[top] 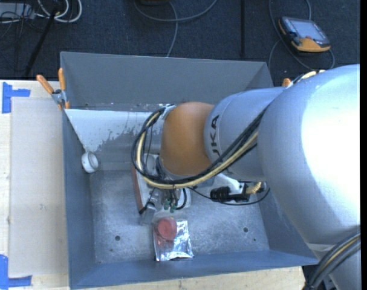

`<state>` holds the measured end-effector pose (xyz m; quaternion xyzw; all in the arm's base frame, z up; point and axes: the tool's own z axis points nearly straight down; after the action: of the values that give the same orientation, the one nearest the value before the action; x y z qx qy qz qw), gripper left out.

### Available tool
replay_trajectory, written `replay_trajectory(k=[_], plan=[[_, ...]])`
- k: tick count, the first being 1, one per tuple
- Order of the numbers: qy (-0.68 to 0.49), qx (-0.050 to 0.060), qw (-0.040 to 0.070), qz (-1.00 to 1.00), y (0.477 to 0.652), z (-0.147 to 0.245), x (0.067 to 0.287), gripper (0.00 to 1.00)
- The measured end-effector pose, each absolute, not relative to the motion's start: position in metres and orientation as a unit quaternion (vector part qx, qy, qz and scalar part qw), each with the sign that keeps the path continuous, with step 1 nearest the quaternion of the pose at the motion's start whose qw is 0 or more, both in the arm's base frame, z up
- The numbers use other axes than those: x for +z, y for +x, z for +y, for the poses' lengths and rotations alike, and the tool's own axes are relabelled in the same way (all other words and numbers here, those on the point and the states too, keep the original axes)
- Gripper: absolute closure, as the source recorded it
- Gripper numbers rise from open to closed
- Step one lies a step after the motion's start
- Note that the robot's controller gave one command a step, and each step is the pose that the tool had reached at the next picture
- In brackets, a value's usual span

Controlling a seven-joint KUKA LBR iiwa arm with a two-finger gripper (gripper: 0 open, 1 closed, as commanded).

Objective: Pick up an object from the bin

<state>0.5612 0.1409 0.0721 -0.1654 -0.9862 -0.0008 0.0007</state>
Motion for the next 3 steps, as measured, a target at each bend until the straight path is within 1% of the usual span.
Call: replay_trajectory(k=[1,2,3], plan=[[-0.159,-0.001,-0.002,-0.987,0.535,0.123,0.071,0.00],[-0.198,-0.002,-0.001,-0.980,0.549,0.098,0.071,0.00],[-0.186,-0.001,-0.002,-0.983,0.544,0.064,0.071,0.00]])
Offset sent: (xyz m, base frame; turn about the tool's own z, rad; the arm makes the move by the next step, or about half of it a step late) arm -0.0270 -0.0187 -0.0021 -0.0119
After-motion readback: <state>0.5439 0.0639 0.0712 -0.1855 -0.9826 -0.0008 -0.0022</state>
